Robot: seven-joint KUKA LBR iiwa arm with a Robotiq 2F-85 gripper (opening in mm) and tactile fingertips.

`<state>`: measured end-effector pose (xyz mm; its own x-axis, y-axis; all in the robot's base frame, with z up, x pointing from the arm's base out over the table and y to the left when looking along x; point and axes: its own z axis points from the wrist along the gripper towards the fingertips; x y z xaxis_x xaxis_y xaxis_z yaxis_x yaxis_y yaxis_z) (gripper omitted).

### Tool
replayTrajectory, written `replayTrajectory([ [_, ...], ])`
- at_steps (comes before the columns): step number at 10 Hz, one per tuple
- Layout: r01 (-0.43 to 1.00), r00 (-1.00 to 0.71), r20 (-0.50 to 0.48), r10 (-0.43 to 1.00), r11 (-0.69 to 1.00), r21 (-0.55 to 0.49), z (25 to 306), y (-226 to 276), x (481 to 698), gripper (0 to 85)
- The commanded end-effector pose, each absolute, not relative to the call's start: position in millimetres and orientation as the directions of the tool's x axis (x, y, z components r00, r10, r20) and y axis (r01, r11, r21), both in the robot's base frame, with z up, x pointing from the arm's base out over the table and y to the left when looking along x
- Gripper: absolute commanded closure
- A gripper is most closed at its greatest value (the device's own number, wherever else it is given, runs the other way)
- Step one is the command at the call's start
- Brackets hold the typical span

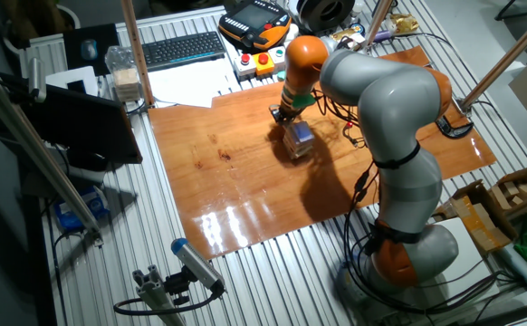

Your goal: Play Jenga

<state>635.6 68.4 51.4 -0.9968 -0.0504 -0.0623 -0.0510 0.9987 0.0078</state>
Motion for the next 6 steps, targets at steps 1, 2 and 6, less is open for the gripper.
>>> replayTrajectory([
  [1,-0.051,-0.997,-0.062,-0.051,0.999,0.008,51.3,68.4,636.0,84.0],
  [2,-0.051,-0.997,-0.062,-0.051,0.999,0.008,51.5,68.6,636.4,84.0],
  [6,-0.051,-0.997,-0.062,-0.051,0.999,0.006,51.0,69.3,639.7,84.0],
])
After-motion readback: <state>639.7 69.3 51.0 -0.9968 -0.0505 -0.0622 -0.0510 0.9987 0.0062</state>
